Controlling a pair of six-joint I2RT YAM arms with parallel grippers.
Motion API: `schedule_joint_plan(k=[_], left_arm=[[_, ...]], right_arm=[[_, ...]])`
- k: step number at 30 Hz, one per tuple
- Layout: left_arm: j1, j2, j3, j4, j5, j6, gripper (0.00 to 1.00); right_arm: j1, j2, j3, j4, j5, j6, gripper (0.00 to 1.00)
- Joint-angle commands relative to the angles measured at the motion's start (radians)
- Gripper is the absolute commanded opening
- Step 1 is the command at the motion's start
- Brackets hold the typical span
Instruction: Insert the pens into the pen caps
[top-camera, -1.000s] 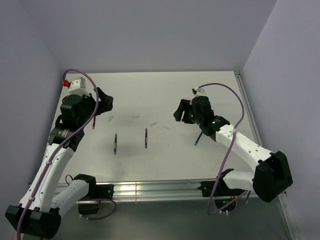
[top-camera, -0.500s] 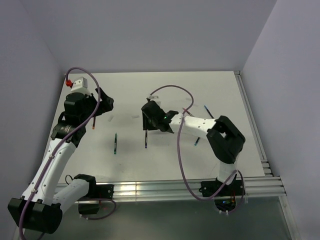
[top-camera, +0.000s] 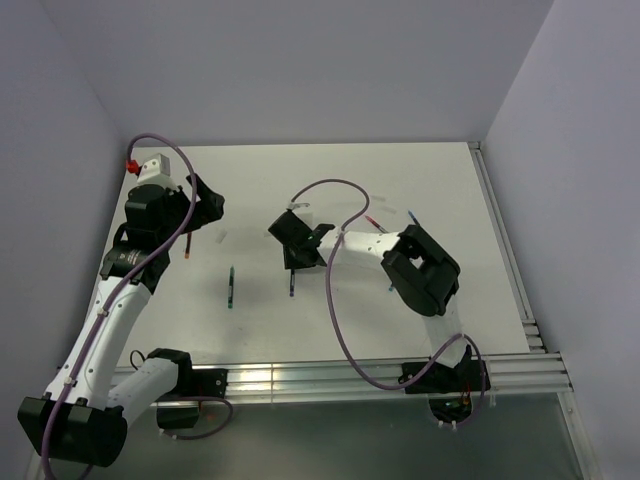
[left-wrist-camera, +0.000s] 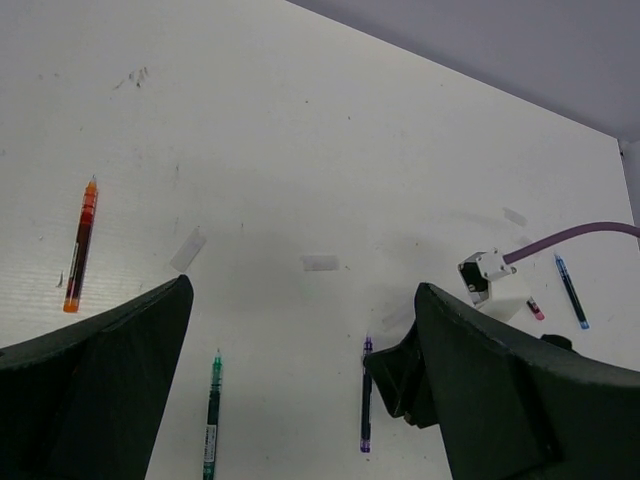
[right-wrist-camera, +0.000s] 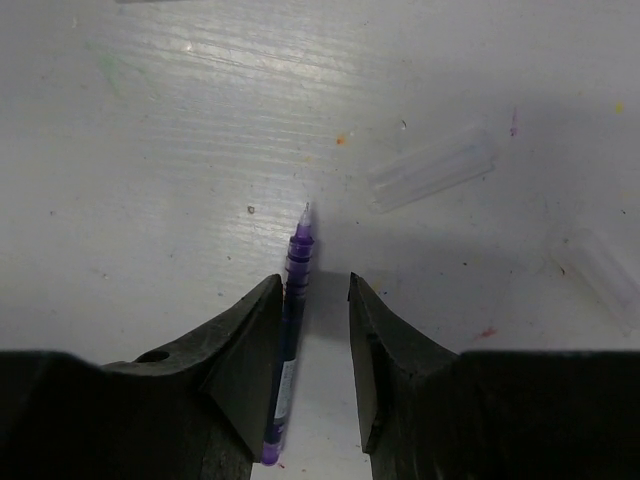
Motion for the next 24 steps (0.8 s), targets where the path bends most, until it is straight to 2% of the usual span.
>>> schedule_joint_plan(k=[1,8,17,20,23,24], left_arm=[[0.006,-0.006,0.027,0.019,0.020,-0.006,0.99],[0.007,-0.004,0.026,0.019,0.020,-0.006,0.99],[0.015,0.011,0.026,0.018,0.025,-0.011,0.99],[0.015,0.013,0.026,0.016,0.023,-0.007,0.99],[0.017,0.013,0.026,0.018,0.025,-0.011,0.99],[0.017,0.014,0.024,0.019,0.028,-0.009,1.00]], right_arm=[[0.024,0.023,0.061,-0.028,0.057,0.017,0.41],[0.030,0.059,0.076,-0.039,0.069,0.010,0.39],[0.048,0.095,0.086,-0.079,0.096,-0.006,0.30],[0.059,0.099,0.066,-0.083,0.109,0.003,0.24],[0.064,0.091,0.041,-0.080,0.108,0.014,0.14],[0.064,0.086,0.034,-0.074,0.105,0.016,0.06]])
